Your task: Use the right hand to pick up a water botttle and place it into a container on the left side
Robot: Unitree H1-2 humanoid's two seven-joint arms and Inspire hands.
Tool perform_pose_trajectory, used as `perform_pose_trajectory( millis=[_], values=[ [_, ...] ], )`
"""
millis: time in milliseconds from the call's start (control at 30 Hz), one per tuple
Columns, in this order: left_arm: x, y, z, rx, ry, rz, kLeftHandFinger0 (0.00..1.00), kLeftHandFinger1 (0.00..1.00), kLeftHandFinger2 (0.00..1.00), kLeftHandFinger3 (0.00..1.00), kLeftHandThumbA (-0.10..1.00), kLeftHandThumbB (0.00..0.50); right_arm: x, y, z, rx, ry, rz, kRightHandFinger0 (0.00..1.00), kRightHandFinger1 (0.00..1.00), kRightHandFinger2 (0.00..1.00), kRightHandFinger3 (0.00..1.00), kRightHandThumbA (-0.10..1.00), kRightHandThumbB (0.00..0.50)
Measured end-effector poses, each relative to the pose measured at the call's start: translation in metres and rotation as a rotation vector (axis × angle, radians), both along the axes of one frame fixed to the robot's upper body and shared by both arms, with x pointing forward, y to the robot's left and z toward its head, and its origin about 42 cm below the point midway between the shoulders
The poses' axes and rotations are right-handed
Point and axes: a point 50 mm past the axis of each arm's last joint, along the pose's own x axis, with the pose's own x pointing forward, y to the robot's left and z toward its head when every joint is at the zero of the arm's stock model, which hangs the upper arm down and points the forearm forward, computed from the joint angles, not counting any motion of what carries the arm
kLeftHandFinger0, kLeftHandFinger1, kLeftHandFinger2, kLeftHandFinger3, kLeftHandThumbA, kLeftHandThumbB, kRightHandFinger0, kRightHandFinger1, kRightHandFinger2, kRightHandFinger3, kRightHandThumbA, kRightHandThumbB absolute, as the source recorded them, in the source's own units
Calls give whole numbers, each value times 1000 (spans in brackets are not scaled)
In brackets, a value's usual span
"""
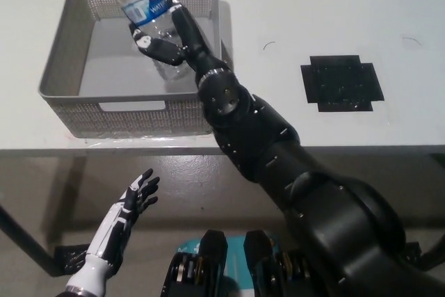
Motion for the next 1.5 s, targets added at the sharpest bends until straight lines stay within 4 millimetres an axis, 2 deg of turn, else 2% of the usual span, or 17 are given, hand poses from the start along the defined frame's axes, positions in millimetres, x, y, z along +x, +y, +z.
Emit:
perform_pose_trajectory(
  millis=[33,67,133,167,200,233,500,733,900,1100,1200,1367,1467,1500],
  values=[
    [0,0,0,2,0,-2,1000,1000,1000,1000,1000,189,1,-2,-1,-7,5,5,1000,1000,1000,1000,470,416],
    [0,0,0,3,0,-4,1000,1000,1000,1000,1000,189,2,-4,-2,-16,9,11,1000,1000,1000,1000,540,422],
    [0,0,0,6,-1,-8,1000,1000,1000,1000,1000,193,3,-7,-3,-40,17,24,1000,1000,1000,1000,710,476],
    [1,-1,0,8,-1,-10,1000,1000,1000,1000,1000,192,4,-8,-3,-57,20,34,1000,1000,1000,1000,737,477],
    [0,-1,0,9,-1,-11,1000,1000,1000,1000,1000,192,4,-8,-3,-73,22,43,1000,1000,1000,1000,753,499],
    [0,-1,0,10,-1,-12,1000,1000,1000,1000,1000,191,4,-9,-4,-83,25,51,1000,1000,1000,1000,805,500],
    [0,-1,0,14,-1,-17,1000,1000,1000,1000,1000,198,7,-13,-3,-142,20,79,1000,1000,1000,1000,996,500],
    [0,-2,0,14,0,-23,1000,1000,1000,1000,1000,197,8,-15,1,-146,-7,80,1000,1000,1000,1000,1000,500],
    [0,-2,0,16,0,-26,1000,1000,1000,1000,1000,194,12,-21,12,-116,-39,75,1000,1000,1000,1000,1000,500],
    [1,-2,0,25,0,-36,1000,1000,1000,1000,1000,184,19,-40,56,-12,-197,77,1000,1000,1000,1000,983,500],
    [1,-2,-1,25,5,-36,1000,1000,1000,1000,1000,205,16,-52,67,33,-268,78,1000,1000,1000,1000,988,500],
    [1,-1,-3,25,14,-33,1000,1000,1000,1000,1000,193,1,-75,49,90,-305,67,1000,1000,1000,1000,947,500],
    [0,-1,-4,24,20,-32,1000,1000,1000,1000,1000,186,-11,-92,30,115,-304,50,1000,1000,1000,1000,1000,500],
    [0,-1,-5,24,23,-31,1000,1000,1000,1000,1000,182,-17,-101,19,122,-299,38,1000,1000,1000,1000,1000,484]
  ],
)
